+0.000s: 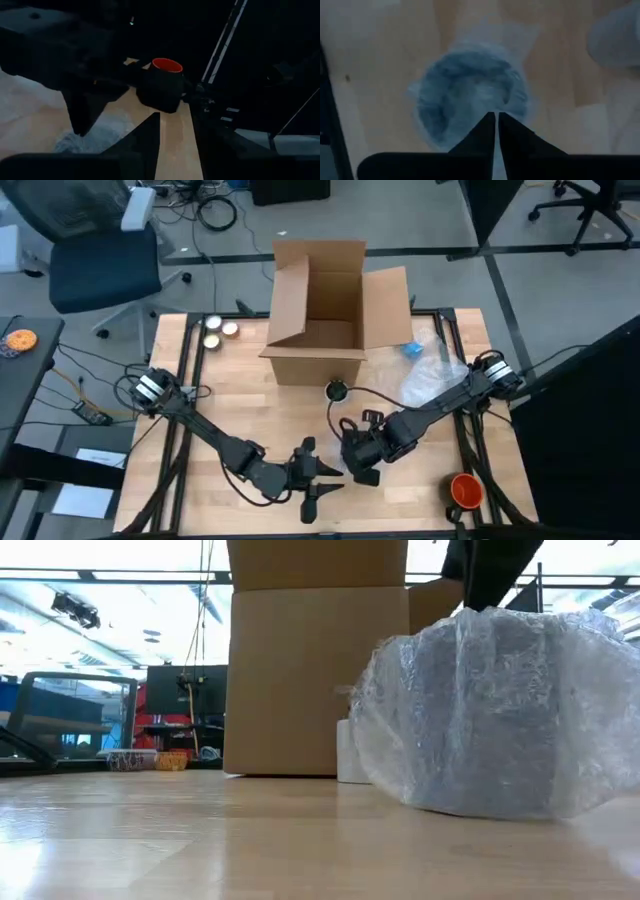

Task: Wrap mug
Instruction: Wrap the blue cup with the transparent bubble wrap

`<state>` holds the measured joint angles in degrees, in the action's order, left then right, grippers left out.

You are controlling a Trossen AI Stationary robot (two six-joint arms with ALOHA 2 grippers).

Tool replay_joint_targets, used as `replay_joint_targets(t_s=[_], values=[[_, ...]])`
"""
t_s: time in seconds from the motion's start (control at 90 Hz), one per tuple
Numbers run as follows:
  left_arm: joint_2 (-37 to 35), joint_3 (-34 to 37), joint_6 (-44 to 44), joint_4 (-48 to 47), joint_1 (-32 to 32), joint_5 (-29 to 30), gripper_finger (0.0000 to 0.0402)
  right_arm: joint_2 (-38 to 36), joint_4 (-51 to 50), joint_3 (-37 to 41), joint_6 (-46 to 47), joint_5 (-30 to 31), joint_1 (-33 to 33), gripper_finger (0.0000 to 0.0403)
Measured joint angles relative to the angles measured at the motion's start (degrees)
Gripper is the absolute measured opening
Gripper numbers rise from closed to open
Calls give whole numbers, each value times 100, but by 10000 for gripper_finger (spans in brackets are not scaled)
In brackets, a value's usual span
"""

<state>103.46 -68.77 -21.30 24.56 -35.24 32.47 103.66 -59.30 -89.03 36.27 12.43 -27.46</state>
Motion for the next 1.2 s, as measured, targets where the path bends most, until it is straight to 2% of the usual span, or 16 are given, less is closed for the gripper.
replay_joint_targets(t_s=[0.2,0.356,0.867,1.011,1.2], values=[[0,0,2,0,0,0,105,-14,-131,0,-35,-37,135,25],[2,0,0,0,0,0,105,-26,-191,0,-37,-365,276,60],[4,0,2,11,0,-2,105,382,452,483,-55,-732,601,254],[4,0,0,33,0,-2,105,471,579,484,-136,-721,632,266],[4,0,2,57,0,-3,105,492,691,498,-96,-762,625,241]])
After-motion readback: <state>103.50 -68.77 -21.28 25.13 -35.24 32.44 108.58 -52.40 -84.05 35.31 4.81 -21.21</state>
